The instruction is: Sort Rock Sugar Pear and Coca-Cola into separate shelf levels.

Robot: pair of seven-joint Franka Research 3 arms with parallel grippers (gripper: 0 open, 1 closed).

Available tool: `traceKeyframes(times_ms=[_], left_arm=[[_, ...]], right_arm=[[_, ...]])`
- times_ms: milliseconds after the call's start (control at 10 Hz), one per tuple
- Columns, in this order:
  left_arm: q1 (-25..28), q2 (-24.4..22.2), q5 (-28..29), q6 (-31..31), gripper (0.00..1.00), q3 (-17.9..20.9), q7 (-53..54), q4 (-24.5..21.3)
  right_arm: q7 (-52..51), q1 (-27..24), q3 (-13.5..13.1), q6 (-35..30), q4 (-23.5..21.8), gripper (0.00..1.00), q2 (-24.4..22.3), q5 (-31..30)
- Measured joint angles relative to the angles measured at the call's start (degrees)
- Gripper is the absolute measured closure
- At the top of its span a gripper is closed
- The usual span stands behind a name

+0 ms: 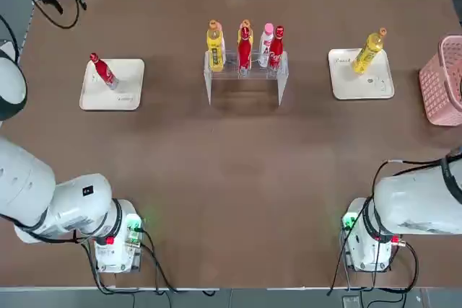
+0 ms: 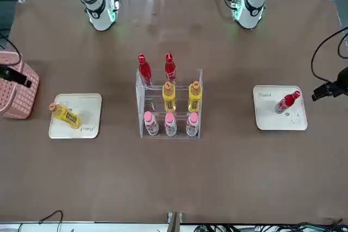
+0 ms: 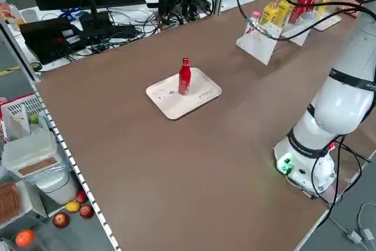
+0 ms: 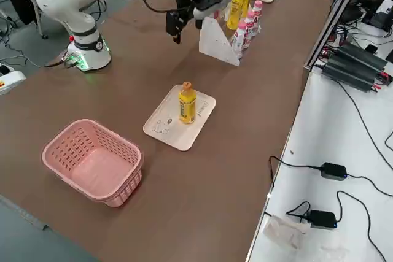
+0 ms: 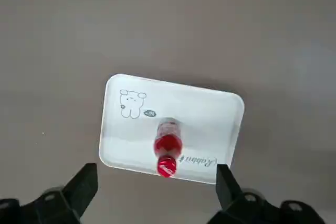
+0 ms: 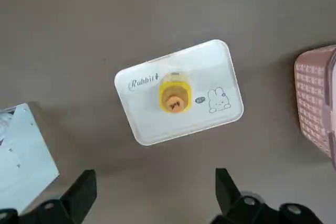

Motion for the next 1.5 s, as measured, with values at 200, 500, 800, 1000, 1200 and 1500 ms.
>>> traceKeyframes(times_ms=[200, 500, 800, 1000, 1200, 1500], left_arm=[[0.62, 0.18, 0.00, 6.51, 0.00, -0.18, 0.25, -5.36], [0.78, 0.09, 0.00, 17.40, 0.05, -0.35, 0.25, -15.55], [1.54, 0.19, 0.00, 19.31, 0.07, -0.33, 0.25, -18.94], [1.53, 0.25, 0.00, 19.32, 0.10, -0.43, 0.24, -20.61], [1.51, 0.27, 0.00, 19.85, 0.16, -0.62, 0.20, -22.85], [1.36, 0.24, 0.00, 20.65, 0.33, -0.86, 0.13, -23.08]], right_arm=[[0.02, -0.80, 0.00, 4.15, -1.01, 0.00, 3.77, -0.01], [0.38, -1.23, -0.26, 9.30, -5.31, 0.00, 5.54, -0.97], [2.54, -1.18, -0.70, 12.01, -9.25, 0.00, 5.98, -1.25], [3.01, -1.01, -0.68, 13.95, -11.40, 0.00, 5.95, -1.26], [3.13, -0.65, -0.66, 18.10, -14.33, 0.00, 5.54, -1.26], [4.07, 0.50, -0.62, 20.78, -17.11, 0.00, 4.46, -1.26]])
